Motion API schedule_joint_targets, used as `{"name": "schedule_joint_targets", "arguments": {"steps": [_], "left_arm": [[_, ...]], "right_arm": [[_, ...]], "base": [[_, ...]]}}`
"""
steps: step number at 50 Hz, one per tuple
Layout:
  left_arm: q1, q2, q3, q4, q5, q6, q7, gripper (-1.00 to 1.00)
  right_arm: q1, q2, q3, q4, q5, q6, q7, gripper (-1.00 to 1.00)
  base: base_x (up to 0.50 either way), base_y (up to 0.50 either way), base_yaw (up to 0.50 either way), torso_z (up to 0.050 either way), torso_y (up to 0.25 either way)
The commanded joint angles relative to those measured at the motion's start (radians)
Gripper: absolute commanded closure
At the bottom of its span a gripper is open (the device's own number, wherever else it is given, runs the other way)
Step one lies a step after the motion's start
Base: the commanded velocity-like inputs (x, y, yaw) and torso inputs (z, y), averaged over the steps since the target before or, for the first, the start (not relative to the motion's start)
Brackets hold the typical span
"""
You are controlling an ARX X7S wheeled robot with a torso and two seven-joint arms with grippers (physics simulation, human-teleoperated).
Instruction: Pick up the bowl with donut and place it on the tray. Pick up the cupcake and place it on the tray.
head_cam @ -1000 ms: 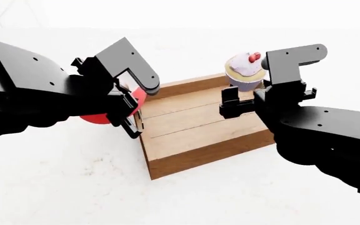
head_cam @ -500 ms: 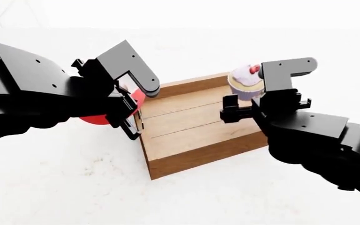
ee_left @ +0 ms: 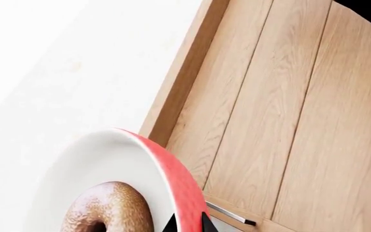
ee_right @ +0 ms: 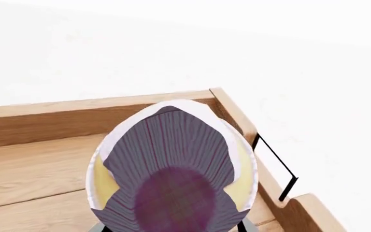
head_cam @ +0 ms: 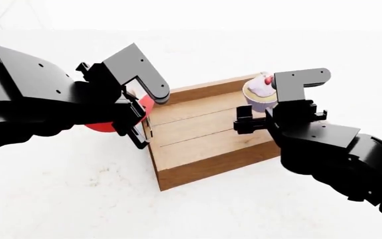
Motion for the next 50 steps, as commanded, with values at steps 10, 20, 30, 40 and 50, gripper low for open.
{"name": "schedule_joint_targets", "arguments": {"steps": [10, 20, 30, 40, 50], "left_arm": [[-0.011, 0.004, 0.014, -0.016, 0.077, 0.006, -0.009, 1.0], [-0.01, 0.002, 0.025, -0.017, 0.086, 0.012, -0.004, 1.0], [-0.013, -0.001, 0.023, -0.012, 0.083, 0.009, -0.01, 1.0], [-0.013, 0.0, 0.028, -0.012, 0.085, 0.009, -0.012, 1.0], [-0.015, 0.0, 0.032, -0.013, 0.088, 0.014, -0.009, 1.0]], "right_arm": [[-0.029, -0.01, 0.002, 0.039, -0.037, -0.006, -0.022, 1.0], [-0.037, -0.017, 0.004, 0.055, -0.034, -0.01, -0.033, 1.0], [-0.028, -0.014, 0.011, 0.053, -0.027, -0.005, -0.035, -1.0], [0.001, 0.008, 0.029, 0.003, -0.016, 0.003, -0.019, -1.0], [0.02, 0.029, 0.045, -0.053, -0.014, 0.001, -0.009, -1.0]], "base": [[0.0, 0.0, 0.0, 0.0, 0.001], [0.0, 0.0, 0.0, 0.0, 0.0], [0.0, 0.0, 0.0, 0.0, 0.0], [0.0, 0.0, 0.0, 0.0, 0.0], [0.0, 0.0, 0.0, 0.0, 0.0]]}}
